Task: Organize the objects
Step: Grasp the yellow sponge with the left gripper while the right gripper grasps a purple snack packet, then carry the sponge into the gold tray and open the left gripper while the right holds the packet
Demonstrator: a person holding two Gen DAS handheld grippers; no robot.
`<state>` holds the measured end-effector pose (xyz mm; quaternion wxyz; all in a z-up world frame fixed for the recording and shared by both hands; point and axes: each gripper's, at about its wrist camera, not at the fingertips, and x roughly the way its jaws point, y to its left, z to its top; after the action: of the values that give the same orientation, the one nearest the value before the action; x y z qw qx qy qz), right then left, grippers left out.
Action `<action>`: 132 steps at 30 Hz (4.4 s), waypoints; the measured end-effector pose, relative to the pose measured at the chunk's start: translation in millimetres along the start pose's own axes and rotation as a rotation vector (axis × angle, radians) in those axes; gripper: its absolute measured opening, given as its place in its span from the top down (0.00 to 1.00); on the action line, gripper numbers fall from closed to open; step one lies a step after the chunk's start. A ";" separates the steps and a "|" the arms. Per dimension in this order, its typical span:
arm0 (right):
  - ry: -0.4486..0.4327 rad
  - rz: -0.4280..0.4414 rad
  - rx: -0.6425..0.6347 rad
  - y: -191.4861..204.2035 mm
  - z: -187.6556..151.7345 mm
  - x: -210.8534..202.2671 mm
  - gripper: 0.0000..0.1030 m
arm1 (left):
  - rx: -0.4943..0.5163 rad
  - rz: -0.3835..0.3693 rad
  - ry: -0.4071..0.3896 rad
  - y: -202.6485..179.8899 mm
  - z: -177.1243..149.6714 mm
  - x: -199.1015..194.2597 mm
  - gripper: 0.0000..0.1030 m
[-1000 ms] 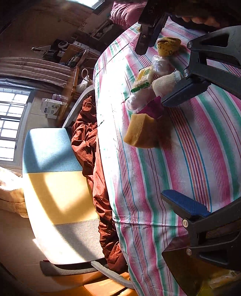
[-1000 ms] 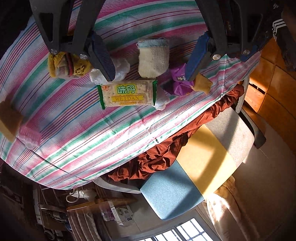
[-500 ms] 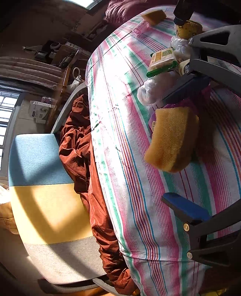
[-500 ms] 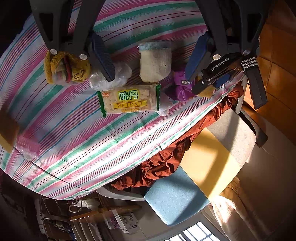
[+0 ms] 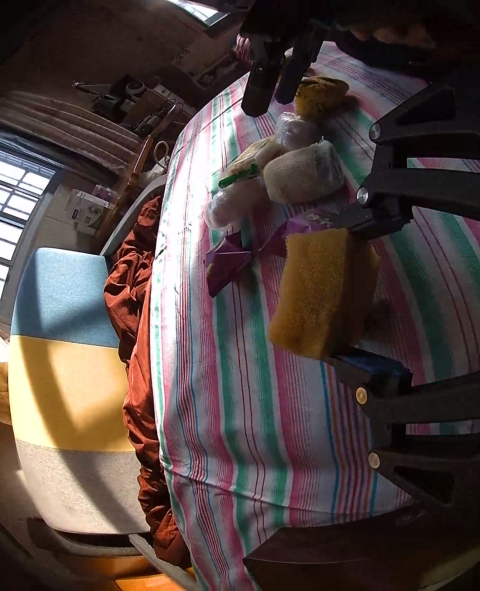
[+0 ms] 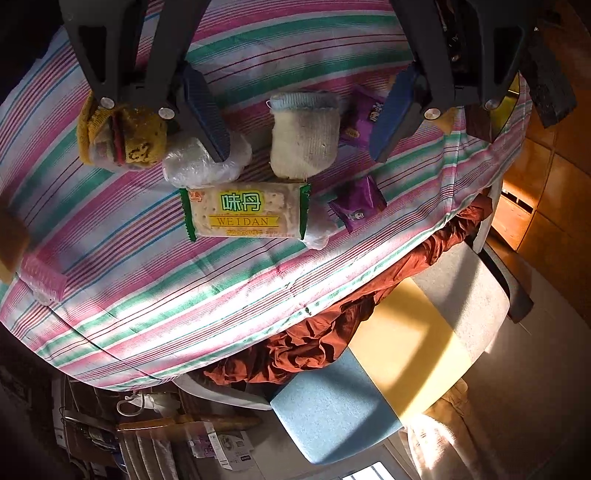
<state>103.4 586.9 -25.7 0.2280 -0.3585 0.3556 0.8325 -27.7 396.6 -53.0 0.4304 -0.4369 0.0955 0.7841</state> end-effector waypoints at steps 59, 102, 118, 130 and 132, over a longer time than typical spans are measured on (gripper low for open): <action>0.281 -0.128 -0.564 86.7 -56.4 85.6 0.62 | 0.131 -0.020 -0.153 -11.5 -117.7 -101.8 0.49; 0.241 -0.174 -0.659 107.4 -62.9 104.4 0.61 | -0.100 0.339 -0.262 138.3 -106.3 -206.9 0.49; 0.232 -0.188 -0.676 110.0 -66.7 101.9 0.61 | -0.228 0.364 -0.242 211.4 -91.0 -210.8 0.48; 0.227 -0.200 -0.697 112.3 -66.6 103.7 0.61 | -0.397 0.307 -0.192 289.0 -62.2 -195.6 0.47; 0.227 -0.202 -0.699 112.7 -66.9 103.9 0.61 | -0.412 0.310 -0.176 293.6 -60.3 -187.0 0.47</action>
<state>-5.4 476.8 -89.0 0.1321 -0.5376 0.0362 0.8320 -167.7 74.9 -12.1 0.2140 -0.4256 -0.0382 0.8784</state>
